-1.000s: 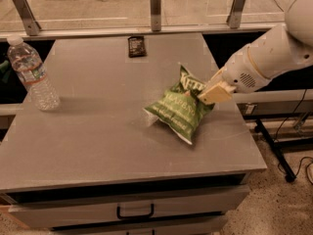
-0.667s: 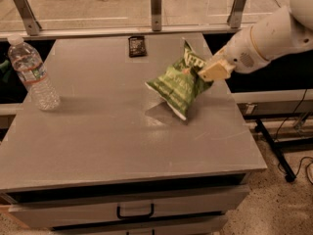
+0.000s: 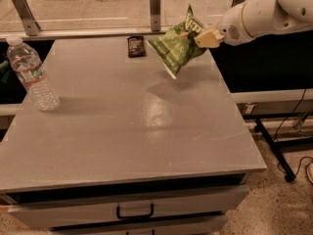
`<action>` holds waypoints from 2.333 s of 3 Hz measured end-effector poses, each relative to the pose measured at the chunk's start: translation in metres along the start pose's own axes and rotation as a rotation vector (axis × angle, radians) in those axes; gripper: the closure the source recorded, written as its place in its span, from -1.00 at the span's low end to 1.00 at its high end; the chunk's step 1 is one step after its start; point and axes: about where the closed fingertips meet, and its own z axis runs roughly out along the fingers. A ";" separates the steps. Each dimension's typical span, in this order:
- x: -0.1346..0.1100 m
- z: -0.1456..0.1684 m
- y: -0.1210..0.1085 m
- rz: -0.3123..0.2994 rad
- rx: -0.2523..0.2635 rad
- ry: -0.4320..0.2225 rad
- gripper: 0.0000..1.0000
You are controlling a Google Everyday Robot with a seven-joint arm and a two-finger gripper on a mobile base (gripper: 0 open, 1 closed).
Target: Move green jalapeno chip bag near rxbar chocolate
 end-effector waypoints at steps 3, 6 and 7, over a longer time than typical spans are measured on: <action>-0.031 0.082 -0.060 0.290 0.215 -0.111 0.16; -0.020 0.114 -0.053 0.403 0.237 -0.130 -1.00; -0.024 0.083 -0.046 0.354 0.253 -0.179 -1.00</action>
Offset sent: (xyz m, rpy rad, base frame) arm 0.1254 0.0147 0.0024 0.2447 -0.0656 -0.4000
